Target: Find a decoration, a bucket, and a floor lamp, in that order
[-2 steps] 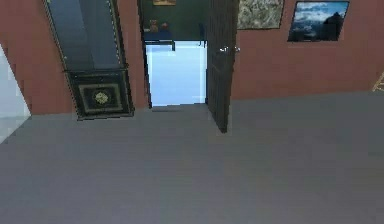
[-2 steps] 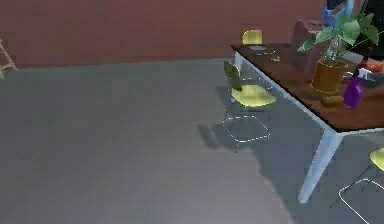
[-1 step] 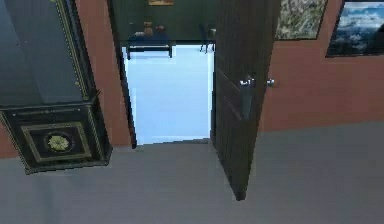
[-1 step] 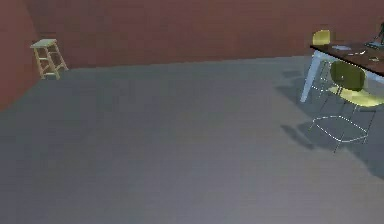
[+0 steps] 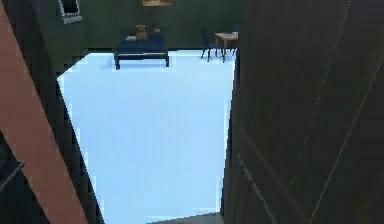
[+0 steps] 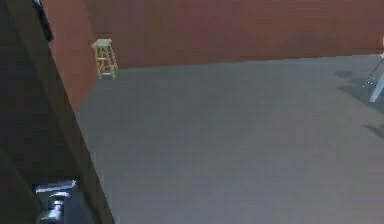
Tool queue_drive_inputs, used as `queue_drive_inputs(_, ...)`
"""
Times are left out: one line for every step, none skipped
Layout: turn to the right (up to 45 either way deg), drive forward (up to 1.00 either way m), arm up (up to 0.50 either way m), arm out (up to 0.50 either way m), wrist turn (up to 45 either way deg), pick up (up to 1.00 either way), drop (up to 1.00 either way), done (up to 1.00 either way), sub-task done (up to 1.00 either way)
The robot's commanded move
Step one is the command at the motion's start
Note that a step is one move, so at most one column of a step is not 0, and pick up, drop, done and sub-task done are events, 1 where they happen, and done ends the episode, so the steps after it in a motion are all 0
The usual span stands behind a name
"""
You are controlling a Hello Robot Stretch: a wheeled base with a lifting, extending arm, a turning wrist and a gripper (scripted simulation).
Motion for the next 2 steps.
queue_drive_inputs(-3.0,0.00,0.00,0.00,0.0,0.00,0.00,0.00,0.00)
queue_drive_inputs(-45.0,0.00,0.00,0.00,0.0,0.00,0.00,0.00,0.00)
